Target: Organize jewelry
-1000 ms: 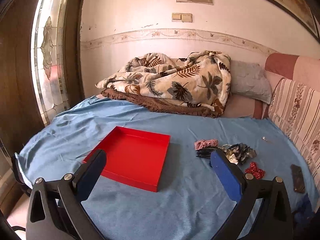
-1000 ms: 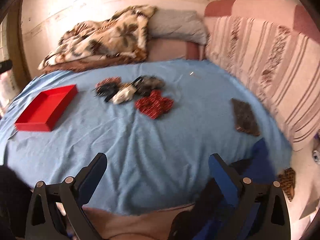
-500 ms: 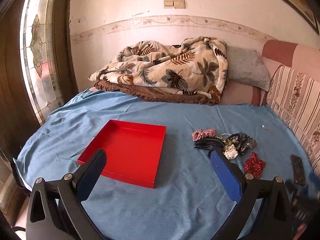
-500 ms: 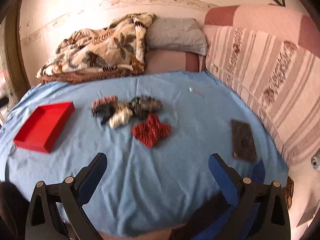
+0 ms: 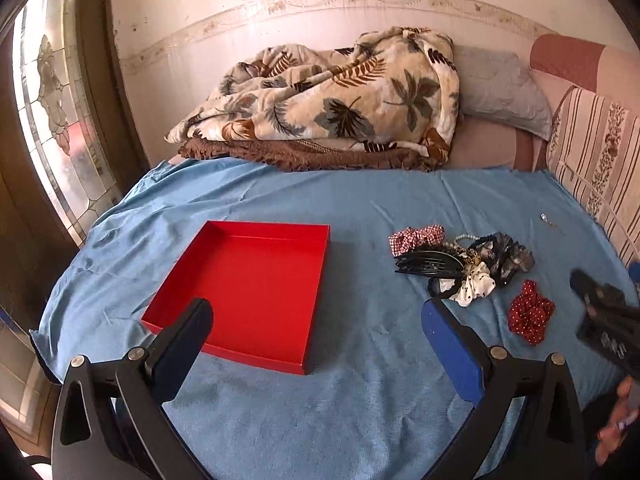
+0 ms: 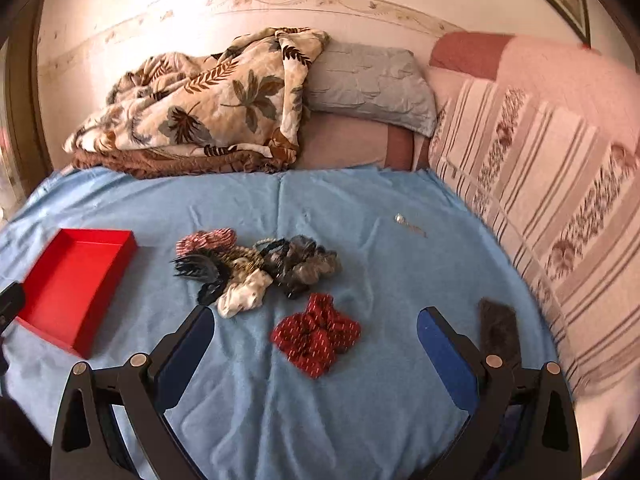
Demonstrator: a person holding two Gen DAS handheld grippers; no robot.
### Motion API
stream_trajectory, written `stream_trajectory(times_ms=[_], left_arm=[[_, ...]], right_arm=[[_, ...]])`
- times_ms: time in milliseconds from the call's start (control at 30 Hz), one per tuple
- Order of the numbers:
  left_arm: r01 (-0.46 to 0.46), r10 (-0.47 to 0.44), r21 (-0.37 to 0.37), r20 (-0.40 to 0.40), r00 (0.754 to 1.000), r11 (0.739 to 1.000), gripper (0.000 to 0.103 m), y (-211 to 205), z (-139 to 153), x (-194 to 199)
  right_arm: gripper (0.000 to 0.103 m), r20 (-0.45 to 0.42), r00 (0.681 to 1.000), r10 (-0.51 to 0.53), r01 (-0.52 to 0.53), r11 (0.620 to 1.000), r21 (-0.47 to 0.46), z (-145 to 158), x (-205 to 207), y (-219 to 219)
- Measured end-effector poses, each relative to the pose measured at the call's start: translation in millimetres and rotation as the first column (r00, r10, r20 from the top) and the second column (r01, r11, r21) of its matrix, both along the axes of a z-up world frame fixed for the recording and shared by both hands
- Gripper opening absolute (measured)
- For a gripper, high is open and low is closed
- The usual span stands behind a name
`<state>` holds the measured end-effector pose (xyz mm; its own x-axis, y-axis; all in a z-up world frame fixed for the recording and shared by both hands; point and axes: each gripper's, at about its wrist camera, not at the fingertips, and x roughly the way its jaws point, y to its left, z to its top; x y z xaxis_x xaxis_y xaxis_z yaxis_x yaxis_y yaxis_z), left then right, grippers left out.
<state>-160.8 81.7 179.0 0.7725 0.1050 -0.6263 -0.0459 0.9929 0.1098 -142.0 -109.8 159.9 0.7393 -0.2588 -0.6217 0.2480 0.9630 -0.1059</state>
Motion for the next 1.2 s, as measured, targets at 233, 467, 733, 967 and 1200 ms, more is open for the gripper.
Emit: stream_trajectory(times_ms=[233,467,733,967,1200], left_arm=[[0.040,-0.040,-0.027,-0.014,0.999,0.999,0.103,-8.4,-7.4,23.4],[-0.010,0.010,0.007,-0.076,0.997,1.000,0.103,-5.2,-27.3,38.9],[-0.002,0.007,0.060,-0.090,0.996,0.998,0.103,-0.3,-41.0,44.2],[-0.099,0.115,0.144,-0.106,0.988,0.985,0.103,64.2,-66.7,57.2],[-0.232,0.253,0.125,-0.187,0.949,0.965,0.103,140.9,-96.1,82.5]], right_arm=[[0.103,-0.025,1.000,-0.016,0.014,0.997,-0.079,-2.1,19.1,9.8],[0.103,0.019,0.998,0.056,-0.057,0.998,0.008,-25.1,2.7,10.9],[0.100,-0.011,1.000,0.014,-0.013,0.997,0.075,-44.3,4.2,-0.1],[0.100,-0.064,0.997,-0.048,0.056,0.990,0.133,-52.3,2.7,-24.8],[0.100,-0.082,0.996,-0.032,0.042,0.991,0.131,-54.7,-1.4,-17.5]])
